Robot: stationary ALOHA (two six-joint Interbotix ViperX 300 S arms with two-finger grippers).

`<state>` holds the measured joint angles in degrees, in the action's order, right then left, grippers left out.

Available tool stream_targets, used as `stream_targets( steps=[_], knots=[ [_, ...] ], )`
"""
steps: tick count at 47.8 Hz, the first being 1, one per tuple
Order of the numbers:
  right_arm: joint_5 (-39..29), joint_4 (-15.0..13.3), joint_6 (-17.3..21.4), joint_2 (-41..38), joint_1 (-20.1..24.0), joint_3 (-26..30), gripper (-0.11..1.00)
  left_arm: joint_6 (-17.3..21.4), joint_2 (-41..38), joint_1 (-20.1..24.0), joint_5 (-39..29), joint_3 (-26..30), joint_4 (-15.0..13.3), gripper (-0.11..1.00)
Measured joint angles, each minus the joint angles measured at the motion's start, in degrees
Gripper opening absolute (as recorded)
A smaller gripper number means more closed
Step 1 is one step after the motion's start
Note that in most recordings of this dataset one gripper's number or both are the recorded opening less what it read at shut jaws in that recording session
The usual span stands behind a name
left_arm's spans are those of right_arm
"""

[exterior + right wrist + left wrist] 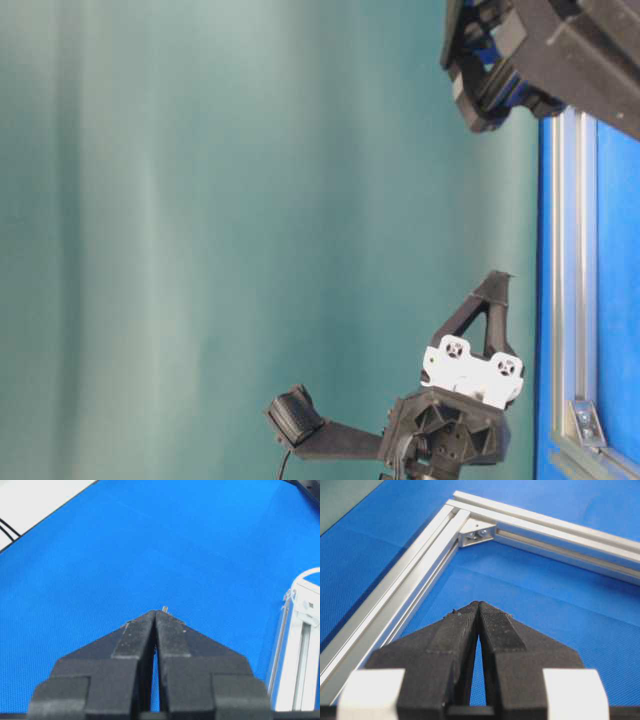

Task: Insert the wire through the string loop located on the left side.
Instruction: 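Move the right gripper open toward the black USB cable's plug end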

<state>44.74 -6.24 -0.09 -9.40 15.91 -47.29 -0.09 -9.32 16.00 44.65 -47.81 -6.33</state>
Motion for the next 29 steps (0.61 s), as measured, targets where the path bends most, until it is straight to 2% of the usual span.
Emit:
stream_targets(
  steps=[11,22,29],
  knots=[
    [-2.0,0.0,0.5,0.7,0.5,0.3,-0.02,0.4,1.8,-0.1,-4.8,-0.2,1.1,0.00],
    [-2.2,0.0,0.7,0.7,0.6,0.4,-0.02,0.4,1.8,-0.1,-5.1,-0.1,1.2,0.00],
    [-2.3,0.0,2.5,0.7,0.6,0.3,0.00,0.4,1.8,-0.2,-5.1,-0.1,1.3,0.00]
  ],
)
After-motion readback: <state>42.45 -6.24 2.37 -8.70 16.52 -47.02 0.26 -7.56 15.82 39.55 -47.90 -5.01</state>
